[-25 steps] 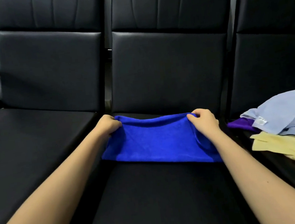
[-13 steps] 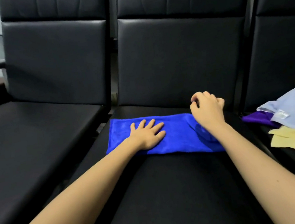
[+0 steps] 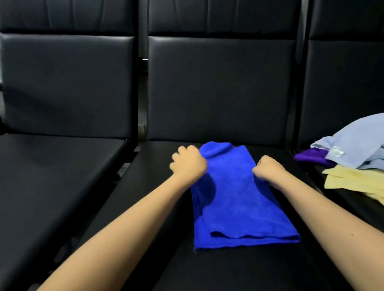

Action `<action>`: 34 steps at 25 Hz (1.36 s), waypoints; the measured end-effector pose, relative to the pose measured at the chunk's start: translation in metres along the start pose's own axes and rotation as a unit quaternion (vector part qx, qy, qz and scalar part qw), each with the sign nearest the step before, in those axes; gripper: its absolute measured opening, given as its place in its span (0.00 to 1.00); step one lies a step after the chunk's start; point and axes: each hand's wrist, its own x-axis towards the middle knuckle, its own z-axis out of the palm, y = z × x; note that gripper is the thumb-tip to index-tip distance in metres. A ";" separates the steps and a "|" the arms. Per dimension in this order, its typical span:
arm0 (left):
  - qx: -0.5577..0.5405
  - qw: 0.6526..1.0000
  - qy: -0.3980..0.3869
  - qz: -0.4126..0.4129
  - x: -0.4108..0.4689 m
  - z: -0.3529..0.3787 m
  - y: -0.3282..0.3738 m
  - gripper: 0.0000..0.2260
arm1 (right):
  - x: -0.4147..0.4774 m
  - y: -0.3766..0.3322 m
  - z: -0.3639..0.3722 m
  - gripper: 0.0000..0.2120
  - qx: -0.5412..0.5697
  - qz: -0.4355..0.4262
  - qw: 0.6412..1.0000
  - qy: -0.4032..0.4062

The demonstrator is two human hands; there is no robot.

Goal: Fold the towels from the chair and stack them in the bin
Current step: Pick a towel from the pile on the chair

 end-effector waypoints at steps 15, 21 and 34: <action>-0.483 0.864 -0.088 -0.111 0.011 -0.035 -0.010 0.13 | -0.018 -0.009 -0.051 0.13 0.515 0.053 0.853 -0.062; -0.676 0.717 -0.154 -0.072 0.017 -0.070 -0.005 0.04 | -0.023 -0.038 -0.069 0.07 0.708 -0.021 0.704 -0.043; -0.497 0.844 -0.188 -0.068 0.025 -0.023 -0.040 0.13 | -0.028 -0.018 -0.028 0.17 0.545 0.089 0.815 -0.179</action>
